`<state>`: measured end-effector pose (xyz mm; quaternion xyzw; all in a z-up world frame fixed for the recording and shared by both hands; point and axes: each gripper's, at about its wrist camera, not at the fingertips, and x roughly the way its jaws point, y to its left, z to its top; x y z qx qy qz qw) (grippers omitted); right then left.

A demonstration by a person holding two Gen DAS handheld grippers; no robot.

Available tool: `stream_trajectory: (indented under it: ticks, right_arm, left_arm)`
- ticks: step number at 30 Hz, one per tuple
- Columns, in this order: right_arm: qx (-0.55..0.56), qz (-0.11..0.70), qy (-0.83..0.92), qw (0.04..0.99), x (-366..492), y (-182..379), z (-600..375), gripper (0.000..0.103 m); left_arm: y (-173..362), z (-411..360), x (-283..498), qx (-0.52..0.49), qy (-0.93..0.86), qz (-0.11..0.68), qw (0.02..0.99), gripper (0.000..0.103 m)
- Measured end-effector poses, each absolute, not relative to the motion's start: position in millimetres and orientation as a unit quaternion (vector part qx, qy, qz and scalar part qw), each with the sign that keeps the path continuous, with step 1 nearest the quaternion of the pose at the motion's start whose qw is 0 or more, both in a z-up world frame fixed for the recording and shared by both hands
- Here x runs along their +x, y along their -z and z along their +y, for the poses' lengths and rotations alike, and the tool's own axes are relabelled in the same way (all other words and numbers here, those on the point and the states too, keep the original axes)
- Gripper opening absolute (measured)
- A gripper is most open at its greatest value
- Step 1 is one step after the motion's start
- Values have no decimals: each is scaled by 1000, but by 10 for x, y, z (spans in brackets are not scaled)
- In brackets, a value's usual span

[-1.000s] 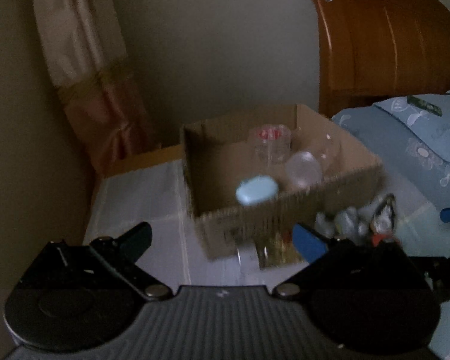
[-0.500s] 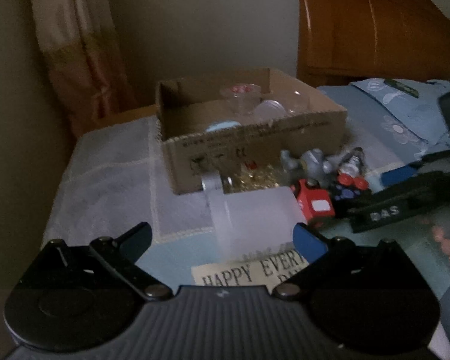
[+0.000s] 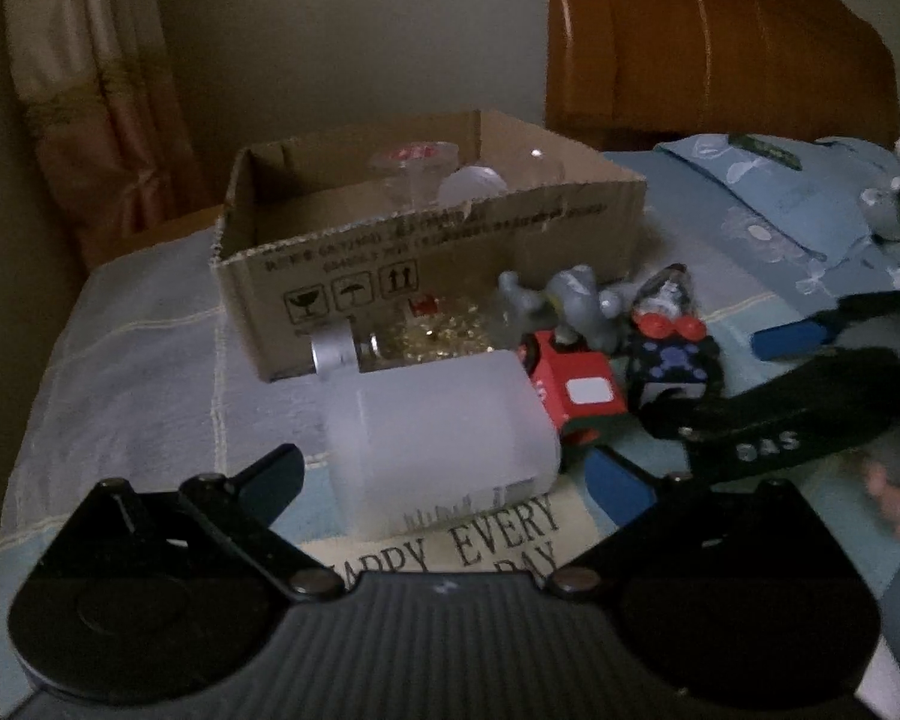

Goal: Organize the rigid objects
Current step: 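Move right tool to black fidget cube while left tool approaches white plastic bottle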

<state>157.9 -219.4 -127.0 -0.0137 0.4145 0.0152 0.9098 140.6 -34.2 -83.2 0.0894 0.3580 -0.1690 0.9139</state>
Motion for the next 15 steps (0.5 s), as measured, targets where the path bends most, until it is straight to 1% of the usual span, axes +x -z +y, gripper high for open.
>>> stream_trajectory:
  ticks: [5,15]
  right_arm:
    - [-11,414,-11,910,1582,1268,-2183,103]
    - [-5,416,0,909,1527,1261,-2179,103]
  left_arm:
    - [921,-301,1452,81,151,364,915,100]
    - [894,-26,1444,89,129,363,918,100]
